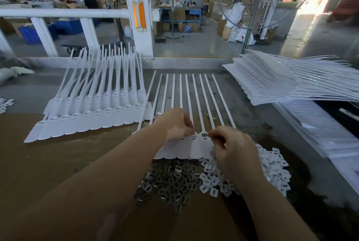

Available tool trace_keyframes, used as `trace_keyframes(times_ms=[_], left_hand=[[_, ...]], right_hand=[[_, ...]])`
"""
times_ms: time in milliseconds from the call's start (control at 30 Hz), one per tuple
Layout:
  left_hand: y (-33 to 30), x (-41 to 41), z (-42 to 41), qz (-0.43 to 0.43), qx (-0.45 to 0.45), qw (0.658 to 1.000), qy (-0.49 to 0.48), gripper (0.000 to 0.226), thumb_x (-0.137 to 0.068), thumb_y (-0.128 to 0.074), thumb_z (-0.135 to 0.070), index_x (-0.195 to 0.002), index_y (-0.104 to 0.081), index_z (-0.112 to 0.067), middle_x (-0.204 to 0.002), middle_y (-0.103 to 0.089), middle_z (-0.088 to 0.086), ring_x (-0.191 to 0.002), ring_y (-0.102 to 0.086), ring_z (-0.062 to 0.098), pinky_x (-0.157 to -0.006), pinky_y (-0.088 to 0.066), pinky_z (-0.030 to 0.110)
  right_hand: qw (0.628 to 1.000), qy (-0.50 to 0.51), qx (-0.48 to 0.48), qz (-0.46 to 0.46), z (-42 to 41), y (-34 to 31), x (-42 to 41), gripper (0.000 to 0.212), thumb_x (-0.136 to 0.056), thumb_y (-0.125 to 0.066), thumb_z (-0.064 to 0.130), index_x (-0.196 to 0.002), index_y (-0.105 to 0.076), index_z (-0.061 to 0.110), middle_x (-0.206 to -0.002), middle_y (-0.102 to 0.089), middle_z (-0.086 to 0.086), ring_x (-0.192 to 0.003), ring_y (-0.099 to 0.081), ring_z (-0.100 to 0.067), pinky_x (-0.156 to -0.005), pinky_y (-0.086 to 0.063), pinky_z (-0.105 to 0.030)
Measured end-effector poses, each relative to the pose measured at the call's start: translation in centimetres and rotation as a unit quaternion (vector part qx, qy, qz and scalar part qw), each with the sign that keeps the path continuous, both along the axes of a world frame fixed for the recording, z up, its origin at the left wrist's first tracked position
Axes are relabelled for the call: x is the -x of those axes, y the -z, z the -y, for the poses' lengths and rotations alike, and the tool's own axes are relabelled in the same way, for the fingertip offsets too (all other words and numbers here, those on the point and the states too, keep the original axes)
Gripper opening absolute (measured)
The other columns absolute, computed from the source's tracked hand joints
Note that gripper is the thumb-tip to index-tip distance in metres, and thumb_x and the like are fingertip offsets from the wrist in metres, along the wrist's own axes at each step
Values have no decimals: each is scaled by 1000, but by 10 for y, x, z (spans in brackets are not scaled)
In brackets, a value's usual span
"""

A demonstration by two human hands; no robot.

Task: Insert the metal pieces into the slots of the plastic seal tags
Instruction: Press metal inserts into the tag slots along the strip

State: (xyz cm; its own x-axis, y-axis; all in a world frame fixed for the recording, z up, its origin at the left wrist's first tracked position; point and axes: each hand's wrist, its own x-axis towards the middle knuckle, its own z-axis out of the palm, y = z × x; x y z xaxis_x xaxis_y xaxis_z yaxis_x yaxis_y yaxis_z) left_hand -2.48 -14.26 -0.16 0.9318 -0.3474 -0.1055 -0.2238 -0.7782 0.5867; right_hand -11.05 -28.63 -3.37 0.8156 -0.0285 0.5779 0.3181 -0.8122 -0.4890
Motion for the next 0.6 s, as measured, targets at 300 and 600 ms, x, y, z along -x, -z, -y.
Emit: trace_keyframes(times_ms=[300, 600], left_hand=[[10, -1, -8, -51, 95, 994, -6, 9, -87, -65, -17, -79, -67, -21, -79, -64, -6, -78, -57, 10, -66, -42, 20], [8, 6, -11, -57, 171, 983, -37, 4, -86, -67, -18, -83, -69, -20, -74, -63, -7, -69, -55, 6, -62, -40, 20]], right_hand=[[1000, 0, -8, -13, 0, 1, -1, 14, -83, -63, 0, -84, -70, 12, -79, -69, 2, -73, -61, -16, -76, -50, -42], [999, -2, -13, -31, 0, 1, -1, 14, -85, -60, 2, -87, -70, 13, -82, -69, 2, -76, -61, -16, -78, -50, -43]])
